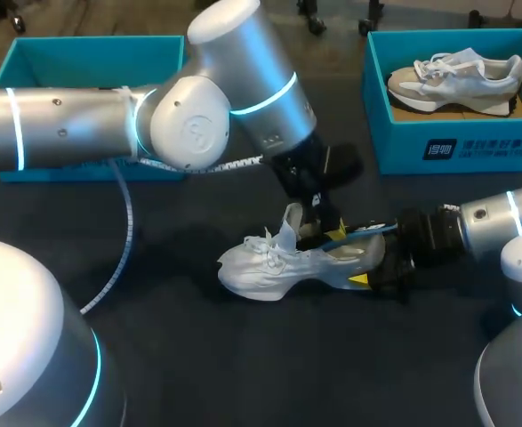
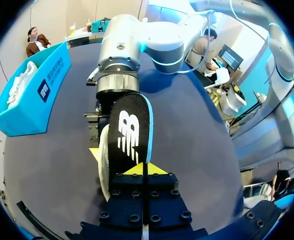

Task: Take the shoe out of the shoebox, open the shoe tongue, remove and reinsert the insole, then place the shoe into the shoebox

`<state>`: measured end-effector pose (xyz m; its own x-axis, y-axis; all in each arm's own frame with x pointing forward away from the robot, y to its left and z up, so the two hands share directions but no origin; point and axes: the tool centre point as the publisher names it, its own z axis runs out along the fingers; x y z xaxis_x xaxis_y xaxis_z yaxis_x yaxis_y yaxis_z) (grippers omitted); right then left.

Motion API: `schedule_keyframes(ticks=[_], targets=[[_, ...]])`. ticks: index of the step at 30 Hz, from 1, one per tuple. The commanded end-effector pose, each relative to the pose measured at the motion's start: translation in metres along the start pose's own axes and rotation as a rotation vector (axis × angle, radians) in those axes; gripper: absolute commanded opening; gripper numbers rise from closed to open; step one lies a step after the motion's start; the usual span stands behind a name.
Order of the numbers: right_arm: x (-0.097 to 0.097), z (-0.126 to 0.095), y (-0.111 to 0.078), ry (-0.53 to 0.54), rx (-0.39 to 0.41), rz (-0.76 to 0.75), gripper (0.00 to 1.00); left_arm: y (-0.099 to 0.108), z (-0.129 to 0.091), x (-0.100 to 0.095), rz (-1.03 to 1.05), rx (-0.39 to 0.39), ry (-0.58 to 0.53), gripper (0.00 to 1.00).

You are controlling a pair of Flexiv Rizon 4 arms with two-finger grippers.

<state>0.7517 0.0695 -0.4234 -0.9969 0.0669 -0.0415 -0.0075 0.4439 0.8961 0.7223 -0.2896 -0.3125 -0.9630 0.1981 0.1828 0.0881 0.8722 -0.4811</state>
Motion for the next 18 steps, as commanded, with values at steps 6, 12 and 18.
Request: schedule_keyframes(ticks=[6, 12, 18], targets=[[0.0009, 0.001, 0.0009, -0.002, 0.004, 0.0, 0.0, 0.0019, 0.0043, 0.0012, 0.009, 0.009, -0.037, 0.25], [0.0009, 0.001, 0.0009, -0.002, 0.004, 0.0, 0.0, -0.0002, 0.0045, 0.0043, 0.021, 0.012, -0.052, 0.36], [0.0009, 0.001, 0.0009, -0.002, 0.004, 0.0, 0.0, -0.0007, 0.0087, 0.0063, 0.045, 0.009, -0.115, 0.34]])
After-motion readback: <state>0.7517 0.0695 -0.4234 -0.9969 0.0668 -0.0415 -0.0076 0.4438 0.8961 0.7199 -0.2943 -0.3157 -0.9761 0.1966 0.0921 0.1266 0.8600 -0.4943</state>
